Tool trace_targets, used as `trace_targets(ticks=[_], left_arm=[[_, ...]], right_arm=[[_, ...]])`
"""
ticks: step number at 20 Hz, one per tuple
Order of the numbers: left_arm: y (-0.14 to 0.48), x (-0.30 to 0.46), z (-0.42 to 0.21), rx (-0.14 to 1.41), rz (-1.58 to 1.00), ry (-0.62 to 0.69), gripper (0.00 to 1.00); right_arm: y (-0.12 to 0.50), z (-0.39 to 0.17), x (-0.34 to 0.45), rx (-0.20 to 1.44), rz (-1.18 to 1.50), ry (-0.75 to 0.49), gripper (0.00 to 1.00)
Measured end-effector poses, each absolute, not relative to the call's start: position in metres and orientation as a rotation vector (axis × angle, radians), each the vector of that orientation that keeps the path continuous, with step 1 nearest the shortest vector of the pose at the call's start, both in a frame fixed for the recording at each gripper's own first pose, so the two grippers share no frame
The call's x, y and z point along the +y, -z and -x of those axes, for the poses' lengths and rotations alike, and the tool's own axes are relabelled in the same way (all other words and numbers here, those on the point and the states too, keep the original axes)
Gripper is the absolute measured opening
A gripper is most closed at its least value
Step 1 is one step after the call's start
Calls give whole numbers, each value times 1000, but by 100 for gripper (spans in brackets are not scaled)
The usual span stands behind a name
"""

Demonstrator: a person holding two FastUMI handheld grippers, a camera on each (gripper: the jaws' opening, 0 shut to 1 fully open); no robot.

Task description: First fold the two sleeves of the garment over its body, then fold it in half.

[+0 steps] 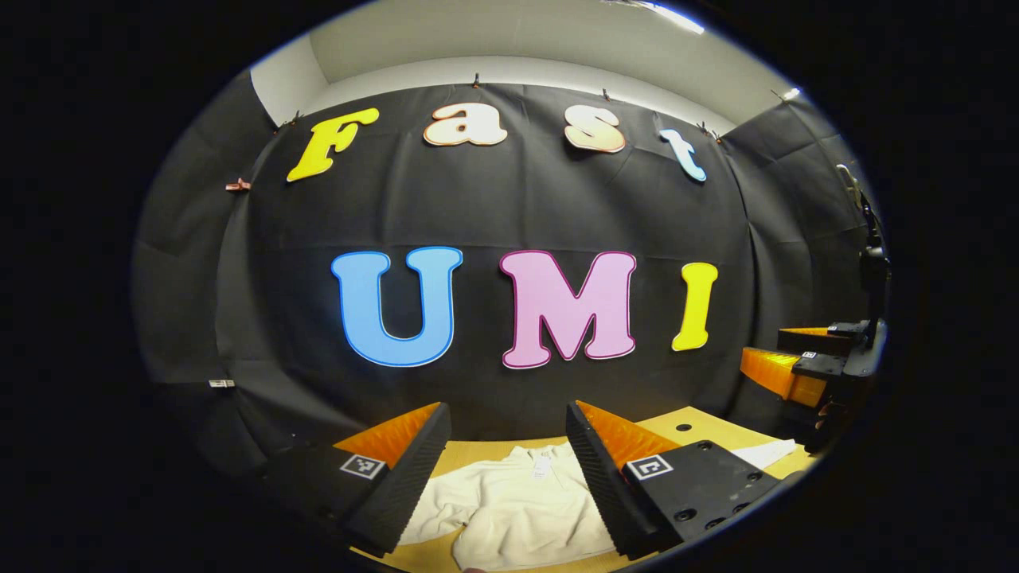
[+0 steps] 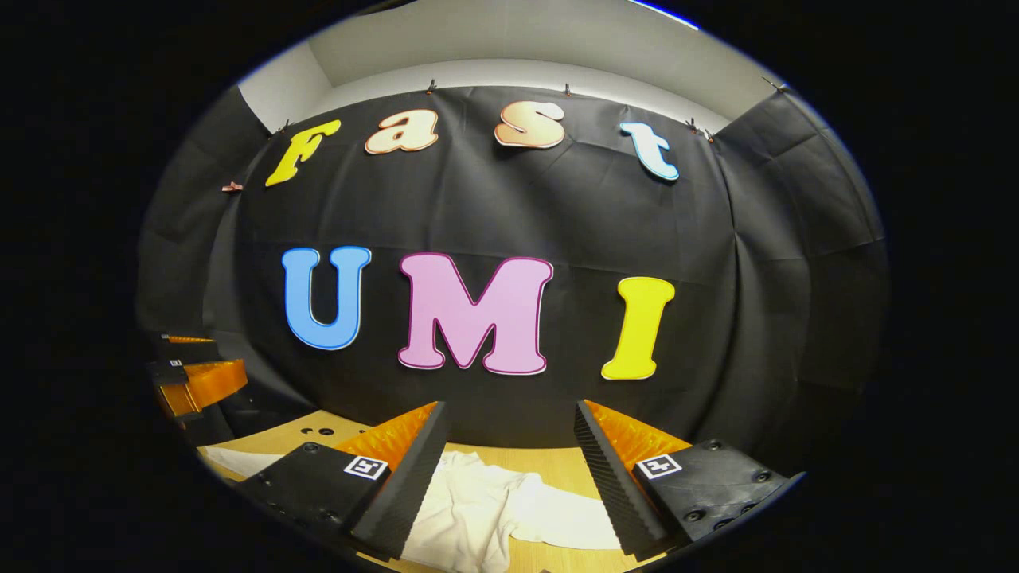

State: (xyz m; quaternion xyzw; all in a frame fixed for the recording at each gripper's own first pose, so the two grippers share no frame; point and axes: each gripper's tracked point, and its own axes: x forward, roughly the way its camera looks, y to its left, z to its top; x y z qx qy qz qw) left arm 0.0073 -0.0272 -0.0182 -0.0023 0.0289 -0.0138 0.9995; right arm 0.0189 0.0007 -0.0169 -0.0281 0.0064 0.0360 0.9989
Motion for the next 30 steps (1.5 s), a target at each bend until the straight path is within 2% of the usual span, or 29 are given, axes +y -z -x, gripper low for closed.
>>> trace_targets(ticks=[5,10,20,30], left_arm=[[24,-34,-11,74,3,35,94],[30,-43,-14,91,-19,39,94],[65,-59,-31,204,-8,37,94],[83,-68,-56,261,-35,14,94]], right_arm=[[36,-32,-20,57,73,-45,97],[75,-43,-56,168,65,-5,97],[182,-47,-208,431,29,266,97],[302,-23,-314,717,20,428,98]])
